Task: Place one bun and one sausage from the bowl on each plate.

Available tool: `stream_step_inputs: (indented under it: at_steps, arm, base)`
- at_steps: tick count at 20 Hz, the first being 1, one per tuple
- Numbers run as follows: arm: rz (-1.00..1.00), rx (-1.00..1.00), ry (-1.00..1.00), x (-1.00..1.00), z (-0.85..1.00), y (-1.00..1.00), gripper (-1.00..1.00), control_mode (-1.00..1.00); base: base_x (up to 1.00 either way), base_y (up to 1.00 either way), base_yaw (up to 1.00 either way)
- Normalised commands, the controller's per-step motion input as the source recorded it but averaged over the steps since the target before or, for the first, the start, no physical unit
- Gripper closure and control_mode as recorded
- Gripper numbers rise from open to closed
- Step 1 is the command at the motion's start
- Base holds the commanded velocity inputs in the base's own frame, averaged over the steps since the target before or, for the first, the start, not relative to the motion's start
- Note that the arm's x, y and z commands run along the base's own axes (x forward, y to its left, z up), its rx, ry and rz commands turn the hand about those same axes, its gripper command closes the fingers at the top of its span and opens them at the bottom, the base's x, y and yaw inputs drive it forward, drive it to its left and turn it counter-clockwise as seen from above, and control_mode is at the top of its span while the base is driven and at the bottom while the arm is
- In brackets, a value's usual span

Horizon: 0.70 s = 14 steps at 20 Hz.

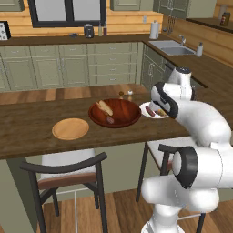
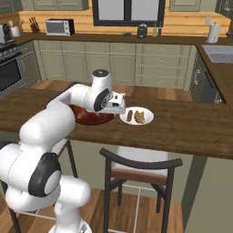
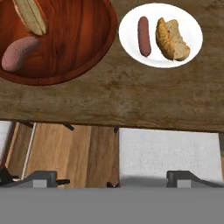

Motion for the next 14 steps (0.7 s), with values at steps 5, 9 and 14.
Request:
stream_step_inputs:
  at_steps: [5, 9, 14]
  arm:
    - [0.04, 0.00, -0.21, -0.53, 0.29, 0.17, -1.00, -1.00]
    - [0.01, 0.00, -0.01, -0.03, 0.10, 0.03, -1.00, -1.00]
    - [0.00, 0.00, -0.03, -0.24, 0.10, 0.34, -1.00, -1.00]
  base:
    - [0.00, 0.00, 0.00]
    - [0.00, 0.00, 0.00]
    - [0.00, 0.00, 0.00]
